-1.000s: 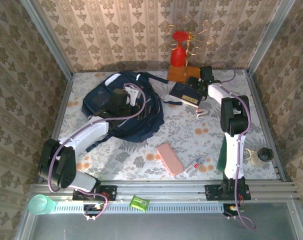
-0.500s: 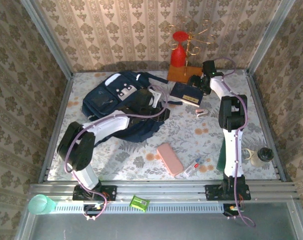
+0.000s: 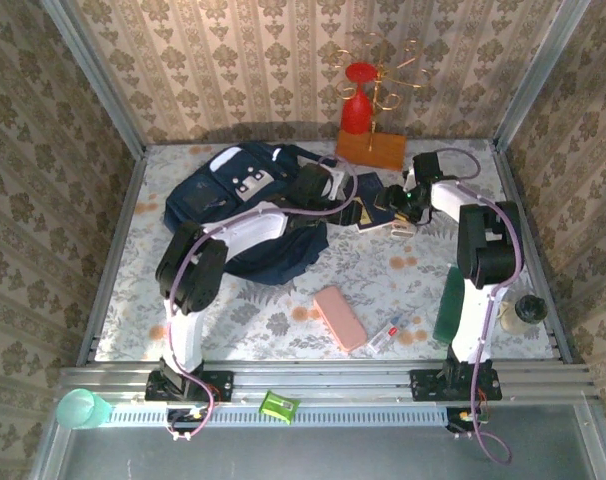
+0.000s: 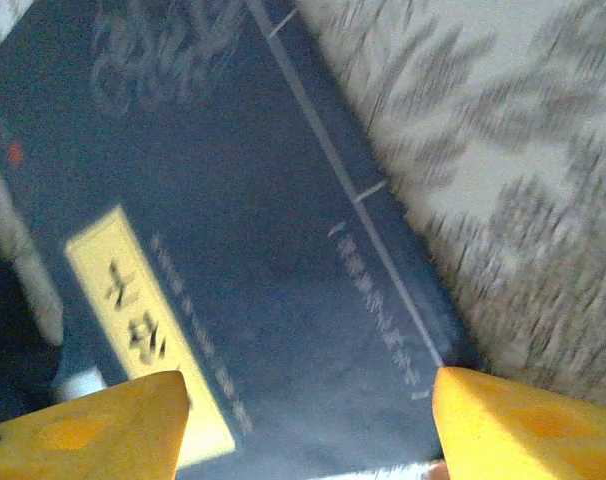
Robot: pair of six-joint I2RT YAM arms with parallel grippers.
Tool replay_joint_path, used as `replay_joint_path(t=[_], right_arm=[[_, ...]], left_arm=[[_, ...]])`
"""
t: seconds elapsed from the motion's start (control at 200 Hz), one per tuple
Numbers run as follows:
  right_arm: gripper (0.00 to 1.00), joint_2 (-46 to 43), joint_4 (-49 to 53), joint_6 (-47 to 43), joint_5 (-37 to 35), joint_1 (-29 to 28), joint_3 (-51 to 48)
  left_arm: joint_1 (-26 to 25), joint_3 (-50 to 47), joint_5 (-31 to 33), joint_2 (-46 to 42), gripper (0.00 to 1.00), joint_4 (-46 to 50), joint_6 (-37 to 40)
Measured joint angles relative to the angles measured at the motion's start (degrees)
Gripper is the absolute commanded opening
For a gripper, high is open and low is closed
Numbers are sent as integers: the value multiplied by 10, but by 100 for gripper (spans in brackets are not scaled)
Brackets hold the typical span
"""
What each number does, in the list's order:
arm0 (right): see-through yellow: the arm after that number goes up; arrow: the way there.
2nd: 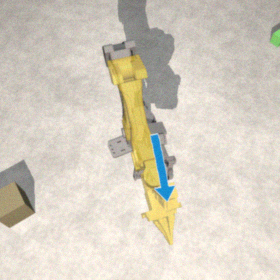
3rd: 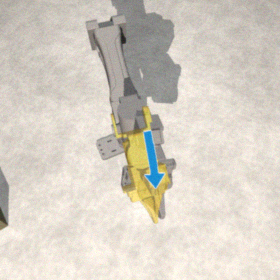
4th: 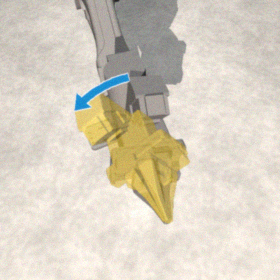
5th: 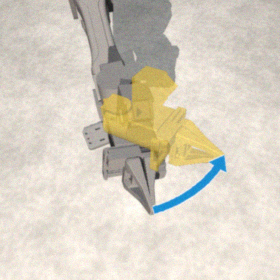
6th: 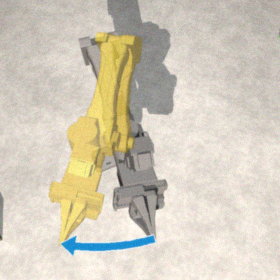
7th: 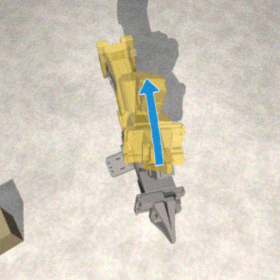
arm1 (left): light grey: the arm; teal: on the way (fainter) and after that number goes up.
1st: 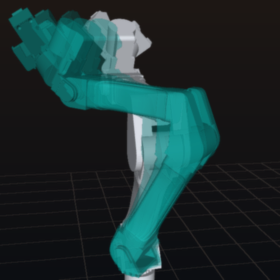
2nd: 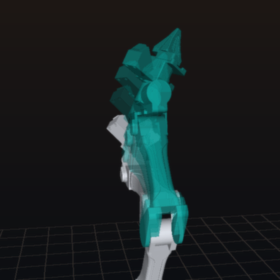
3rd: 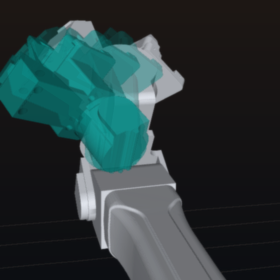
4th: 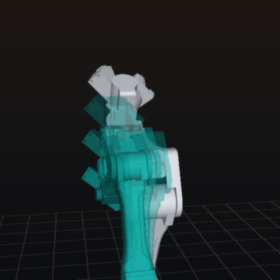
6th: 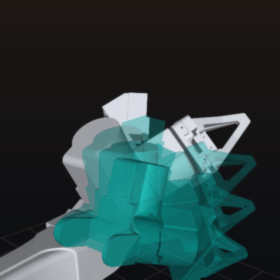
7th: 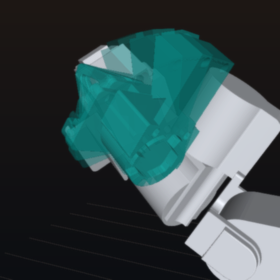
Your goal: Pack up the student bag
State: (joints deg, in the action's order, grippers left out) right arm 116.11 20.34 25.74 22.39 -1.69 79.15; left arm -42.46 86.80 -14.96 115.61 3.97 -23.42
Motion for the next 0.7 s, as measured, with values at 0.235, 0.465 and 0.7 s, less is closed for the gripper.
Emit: replay_joint_path(t=[0.235, 0.465, 0.7], right_arm=[[79, -59, -55, 30, -29, 6, -48], [81, 24, -75, 55, -72, 10, 45], [70, 82, -63, 74, -64, 12, 94]], left_arm=[[-2, 141, 61, 100, 75, 59, -8], [6, 298, 137, 212, 76, 135, -11], [16, 410, 174, 296, 75, 210, -23]])
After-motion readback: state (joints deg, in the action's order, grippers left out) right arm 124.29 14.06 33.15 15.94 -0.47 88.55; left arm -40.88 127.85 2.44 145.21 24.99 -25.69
